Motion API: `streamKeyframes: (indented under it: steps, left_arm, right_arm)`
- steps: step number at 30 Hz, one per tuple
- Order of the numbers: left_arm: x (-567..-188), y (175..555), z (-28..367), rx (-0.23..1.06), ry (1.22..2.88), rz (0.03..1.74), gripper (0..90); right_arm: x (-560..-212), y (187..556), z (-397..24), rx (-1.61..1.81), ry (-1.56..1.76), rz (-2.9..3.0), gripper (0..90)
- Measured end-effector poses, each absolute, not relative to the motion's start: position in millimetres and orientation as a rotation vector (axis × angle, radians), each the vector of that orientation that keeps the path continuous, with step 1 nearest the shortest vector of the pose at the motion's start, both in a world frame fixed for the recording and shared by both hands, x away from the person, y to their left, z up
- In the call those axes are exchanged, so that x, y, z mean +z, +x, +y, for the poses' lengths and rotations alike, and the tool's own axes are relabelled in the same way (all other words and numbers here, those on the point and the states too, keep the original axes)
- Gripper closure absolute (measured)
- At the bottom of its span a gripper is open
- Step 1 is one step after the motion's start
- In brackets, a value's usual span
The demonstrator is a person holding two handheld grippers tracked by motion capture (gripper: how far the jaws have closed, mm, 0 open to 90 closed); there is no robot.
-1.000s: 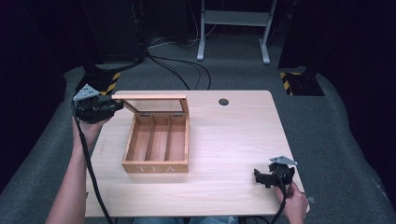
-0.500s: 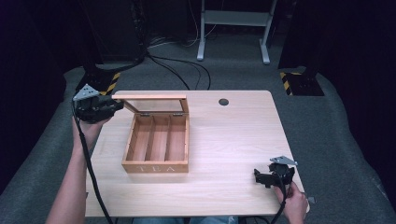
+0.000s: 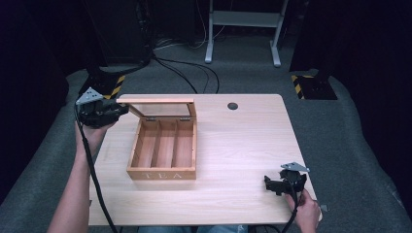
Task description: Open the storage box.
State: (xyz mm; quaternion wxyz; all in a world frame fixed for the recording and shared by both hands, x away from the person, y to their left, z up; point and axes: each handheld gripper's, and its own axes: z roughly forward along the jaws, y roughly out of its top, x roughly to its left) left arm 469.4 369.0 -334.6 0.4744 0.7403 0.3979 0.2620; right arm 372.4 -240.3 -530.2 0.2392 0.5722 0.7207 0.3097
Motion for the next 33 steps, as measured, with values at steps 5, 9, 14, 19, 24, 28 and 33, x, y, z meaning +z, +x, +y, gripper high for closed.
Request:
streamKeyframes:
  steps: [5, 9, 14, 19, 24, 28, 33]
  left_arm:
    - [-334.8, 469.2, 368.7, 0.643, 1.809, 0.973, 62.6]
    - [-335.1, 468.9, 368.5, 0.645, 1.806, 0.975, 62.6]
    - [-336.9, 466.5, 368.4, 0.654, 1.801, 0.971, 62.6]
    - [-341.4, 460.9, 368.9, 0.652, 1.789, 0.959, 62.0]
    - [-349.1, 449.8, 368.9, 0.656, 1.79, 0.939, 60.2]
    - [-356.7, 439.0, 367.1, 0.684, 1.795, 0.932, 59.7]
    - [-367.2, 426.9, 365.9, 0.705, 1.786, 0.926, 59.3]
  right_arm:
    - [-530.3, 372.4, -240.3, 0.848, 1.566, 1.973, 0.0]
    - [-530.3, 372.4, -240.3, 0.848, 1.566, 1.974, 0.0]
    - [-530.3, 372.4, -240.3, 0.848, 1.566, 1.974, 0.0]
    - [-530.3, 372.4, -240.3, 0.847, 1.566, 1.973, 0.0]
    - [-530.3, 372.4, -240.3, 0.846, 1.566, 1.974, 0.0]
    - [-530.3, 372.4, -240.3, 0.848, 1.566, 1.973, 0.0]
    - [-530.3, 372.5, -240.7, 0.845, 1.561, 1.979, 0.0]
